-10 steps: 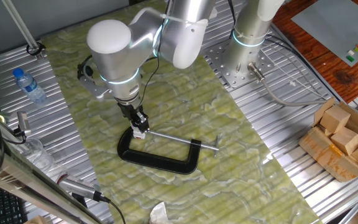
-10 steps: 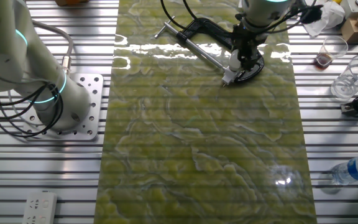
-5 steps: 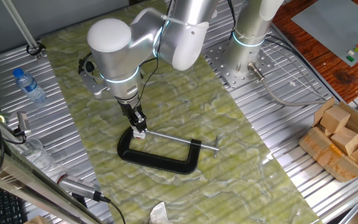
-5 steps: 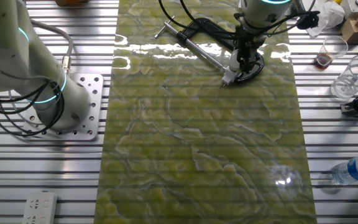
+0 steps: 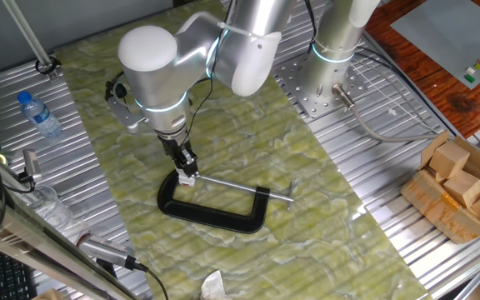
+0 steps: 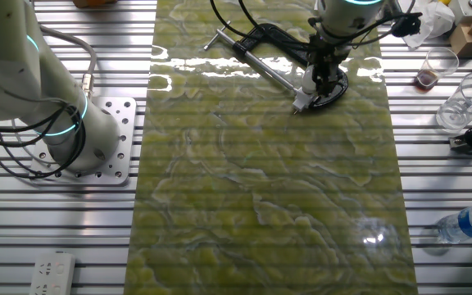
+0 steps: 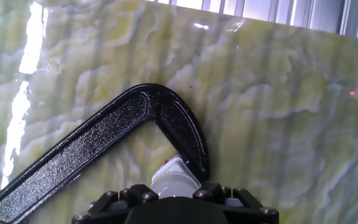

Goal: Take out the light bulb by rotating it

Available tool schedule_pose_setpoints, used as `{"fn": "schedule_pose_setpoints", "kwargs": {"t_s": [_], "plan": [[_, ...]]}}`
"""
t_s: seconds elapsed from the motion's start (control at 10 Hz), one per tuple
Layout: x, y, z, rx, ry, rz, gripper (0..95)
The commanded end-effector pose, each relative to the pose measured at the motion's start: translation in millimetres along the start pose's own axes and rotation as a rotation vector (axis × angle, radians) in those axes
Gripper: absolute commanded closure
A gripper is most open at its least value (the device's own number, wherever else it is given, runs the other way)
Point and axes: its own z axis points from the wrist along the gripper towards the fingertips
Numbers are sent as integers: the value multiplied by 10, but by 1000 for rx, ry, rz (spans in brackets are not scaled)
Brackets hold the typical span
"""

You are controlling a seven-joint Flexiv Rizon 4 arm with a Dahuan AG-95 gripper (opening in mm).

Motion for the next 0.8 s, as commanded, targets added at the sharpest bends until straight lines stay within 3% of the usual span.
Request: {"fn": "schedule_pose_setpoints", "kwargs": {"t_s": [0.1,0.5,0.6,0.8], "plan": [[1,5,-4,4,1,11,950],[2,48,14,7,6,-36,950],[2,51,14,17,9,-101,950],[0,49,-9,79,31,-336,950]]}}
